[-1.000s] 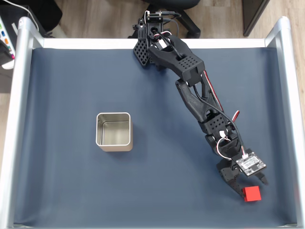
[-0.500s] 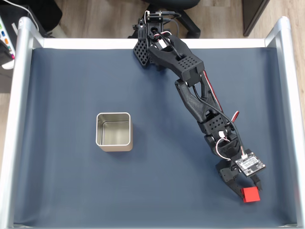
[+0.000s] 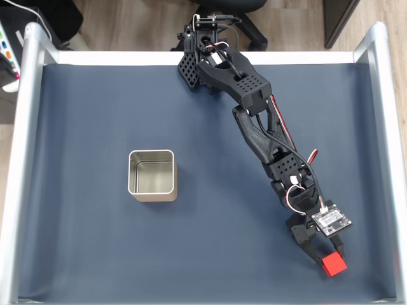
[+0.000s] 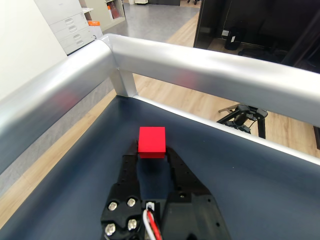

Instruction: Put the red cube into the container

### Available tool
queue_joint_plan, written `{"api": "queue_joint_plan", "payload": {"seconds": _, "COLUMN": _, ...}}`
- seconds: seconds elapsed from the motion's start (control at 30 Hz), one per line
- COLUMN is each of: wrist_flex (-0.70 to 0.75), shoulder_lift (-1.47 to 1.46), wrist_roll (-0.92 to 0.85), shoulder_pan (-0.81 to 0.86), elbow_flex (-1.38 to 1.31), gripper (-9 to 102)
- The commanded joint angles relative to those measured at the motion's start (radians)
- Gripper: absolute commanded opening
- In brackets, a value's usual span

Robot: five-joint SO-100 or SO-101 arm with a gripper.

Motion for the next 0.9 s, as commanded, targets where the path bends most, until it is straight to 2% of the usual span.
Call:
{"api": "queue_joint_plan", "payload": {"seconds": 0.0, "wrist_flex": 0.003, "shoulder_lift": 0.032, "wrist_roll": -0.015, "shoulder_pan": 0.015, "elbow_flex": -0.032, "gripper": 8}}
{"api": "queue_joint_plan", "payload": {"seconds": 0.27, "wrist_flex": 0.106, "shoulder_lift": 0.153, "wrist_roll": -0.041, "shoulder_pan": 0.008, "elbow_flex": 0.031, "gripper": 0}}
{"api": "queue_joint_plan", "payload": {"seconds": 0.87, "wrist_flex": 0.453, "shoulder_lift": 0.779, "wrist_roll": -0.081, "shoulder_pan": 0.078, "elbow_flex": 0.426, "gripper": 0}}
